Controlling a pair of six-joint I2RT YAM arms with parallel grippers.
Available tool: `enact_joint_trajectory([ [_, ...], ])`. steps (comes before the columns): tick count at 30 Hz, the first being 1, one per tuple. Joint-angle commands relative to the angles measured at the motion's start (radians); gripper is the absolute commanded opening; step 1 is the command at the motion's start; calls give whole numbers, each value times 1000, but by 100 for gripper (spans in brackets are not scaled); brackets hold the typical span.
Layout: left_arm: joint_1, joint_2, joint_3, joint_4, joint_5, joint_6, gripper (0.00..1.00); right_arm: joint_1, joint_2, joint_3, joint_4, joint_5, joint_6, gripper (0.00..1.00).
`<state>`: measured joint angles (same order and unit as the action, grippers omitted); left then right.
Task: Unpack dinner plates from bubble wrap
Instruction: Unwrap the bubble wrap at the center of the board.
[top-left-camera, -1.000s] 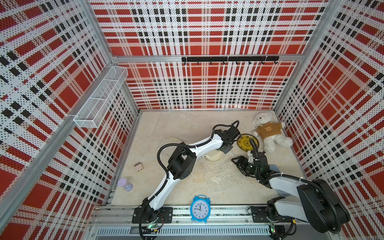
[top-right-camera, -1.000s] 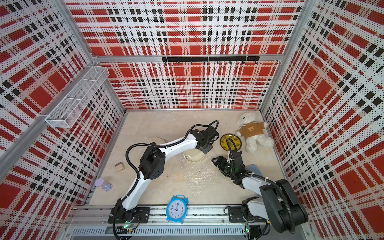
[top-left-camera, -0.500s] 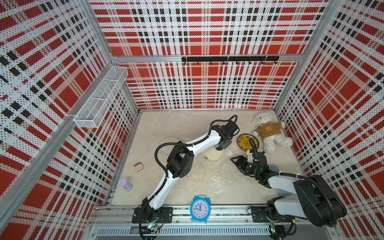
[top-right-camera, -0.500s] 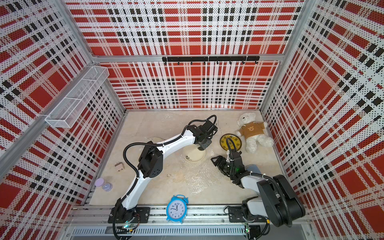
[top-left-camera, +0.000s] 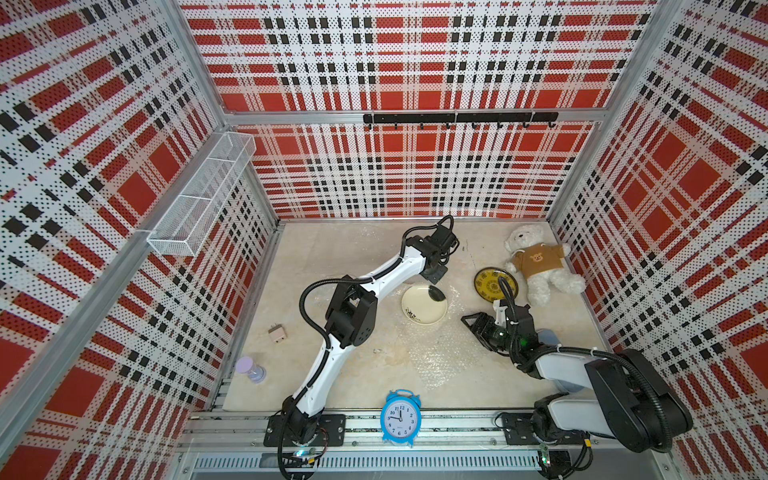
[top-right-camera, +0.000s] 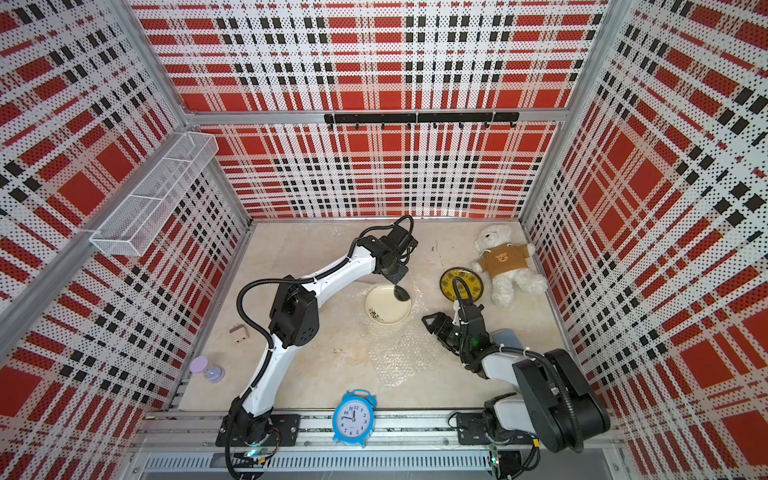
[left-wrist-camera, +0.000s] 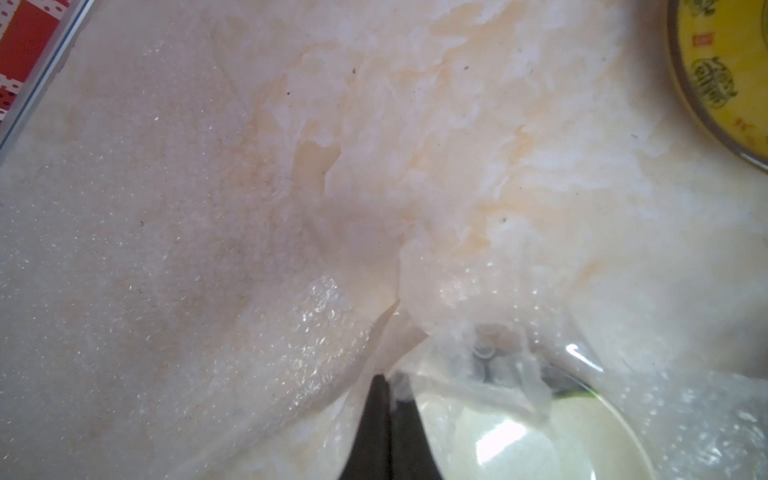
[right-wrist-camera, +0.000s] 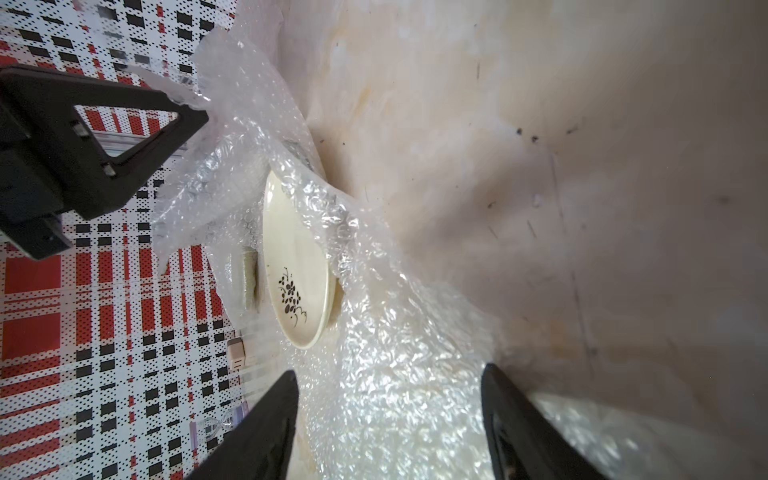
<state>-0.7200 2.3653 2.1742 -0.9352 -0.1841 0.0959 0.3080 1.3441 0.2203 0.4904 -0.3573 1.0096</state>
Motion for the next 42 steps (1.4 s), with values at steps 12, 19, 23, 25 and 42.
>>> enact_joint_trajectory([
  [12, 75, 44, 143, -84, 47, 18, 0, 4, -13, -74, -171, 75, -7, 72],
  [19, 95, 81, 201, -120, 60, 37, 0, 5, -131, -38, -347, 114, -49, 72],
  [23, 106, 81, 202, -120, 70, 35, 0, 4, -177, -9, -424, 127, -79, 73],
  [25, 112, 75, 201, -116, 76, 31, 0, 4, -204, 15, -478, 140, -101, 73],
  [42, 169, 43, 190, -94, 94, 25, 2, 4, -321, 180, -759, 215, -232, 75],
])
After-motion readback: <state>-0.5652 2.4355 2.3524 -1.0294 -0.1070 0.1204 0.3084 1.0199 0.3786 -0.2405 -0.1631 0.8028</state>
